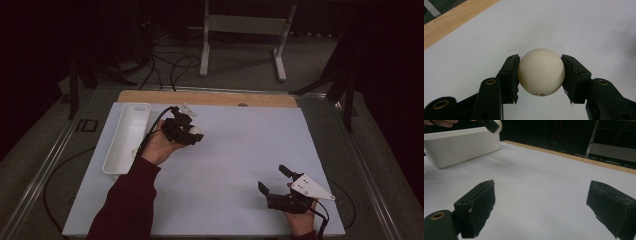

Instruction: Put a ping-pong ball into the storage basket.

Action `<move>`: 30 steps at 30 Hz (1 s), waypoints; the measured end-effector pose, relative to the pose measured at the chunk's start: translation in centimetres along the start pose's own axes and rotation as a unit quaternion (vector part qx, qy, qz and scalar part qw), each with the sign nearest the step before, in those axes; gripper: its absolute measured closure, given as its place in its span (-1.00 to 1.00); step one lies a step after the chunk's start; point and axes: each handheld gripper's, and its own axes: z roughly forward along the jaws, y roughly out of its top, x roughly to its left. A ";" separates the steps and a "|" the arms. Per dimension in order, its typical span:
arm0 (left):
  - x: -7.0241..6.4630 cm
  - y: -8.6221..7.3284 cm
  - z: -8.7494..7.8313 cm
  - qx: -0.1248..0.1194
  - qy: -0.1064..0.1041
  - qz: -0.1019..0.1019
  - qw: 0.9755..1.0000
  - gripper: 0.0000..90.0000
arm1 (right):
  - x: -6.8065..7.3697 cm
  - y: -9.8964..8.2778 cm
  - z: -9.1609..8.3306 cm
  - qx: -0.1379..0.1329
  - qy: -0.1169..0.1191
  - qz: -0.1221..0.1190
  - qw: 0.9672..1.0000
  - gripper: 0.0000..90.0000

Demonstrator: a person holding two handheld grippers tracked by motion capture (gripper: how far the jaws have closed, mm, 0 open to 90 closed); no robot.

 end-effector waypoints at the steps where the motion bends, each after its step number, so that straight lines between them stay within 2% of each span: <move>1: 0.0 0.0 0.0 0.000 0.000 0.001 1.000 0.14 | 0.0 0.0 0.0 0.000 0.000 0.000 1.000 -0.82; 15: 0.2 -0.5 -0.5 0.000 -0.006 0.016 1.000 0.14 | 0.0 0.0 0.0 0.001 0.000 0.000 1.000 -0.82; 30: 0.5 -1.1 -0.8 0.005 -0.007 0.021 1.000 0.14 | 0.1 0.0 0.1 0.002 0.000 0.000 1.000 -0.82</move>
